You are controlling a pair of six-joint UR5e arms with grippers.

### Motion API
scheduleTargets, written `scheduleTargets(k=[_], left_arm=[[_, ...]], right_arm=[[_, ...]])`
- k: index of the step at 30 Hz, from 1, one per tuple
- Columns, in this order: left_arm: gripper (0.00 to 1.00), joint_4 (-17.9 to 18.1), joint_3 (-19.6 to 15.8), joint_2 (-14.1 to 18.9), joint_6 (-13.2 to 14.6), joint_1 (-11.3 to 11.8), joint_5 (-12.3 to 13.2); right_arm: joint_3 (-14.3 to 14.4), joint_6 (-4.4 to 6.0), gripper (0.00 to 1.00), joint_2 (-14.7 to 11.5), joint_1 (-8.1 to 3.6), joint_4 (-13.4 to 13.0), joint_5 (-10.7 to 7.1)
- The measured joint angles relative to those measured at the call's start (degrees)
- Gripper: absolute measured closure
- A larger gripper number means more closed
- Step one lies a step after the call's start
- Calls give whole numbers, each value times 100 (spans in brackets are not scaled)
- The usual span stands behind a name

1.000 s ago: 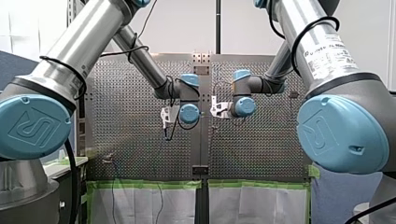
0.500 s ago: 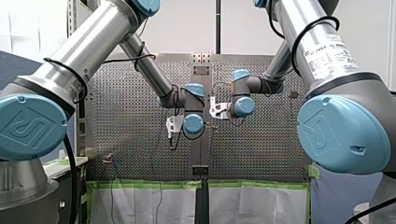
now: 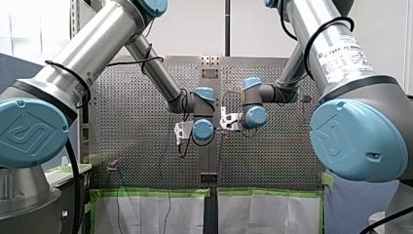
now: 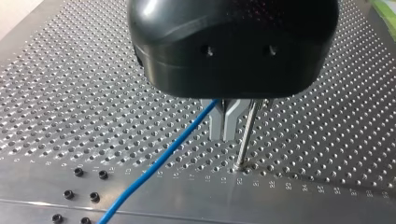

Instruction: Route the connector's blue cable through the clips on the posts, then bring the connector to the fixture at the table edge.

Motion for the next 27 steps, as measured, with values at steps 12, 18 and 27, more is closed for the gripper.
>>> scheduleTargets(k=[12,18,27], left_arm=[[95,-10,-3,-18,3,38,-23],[93,6,64,-252,-26,-25,-49],[93,86,108,-349,-104,-2,-65]], right_arm=[[401,-13,100,-2,-16,-238,-163],[534,-57,100,5,-33,-320,-293],[744,-84,100,14,-150,-558,-313]])
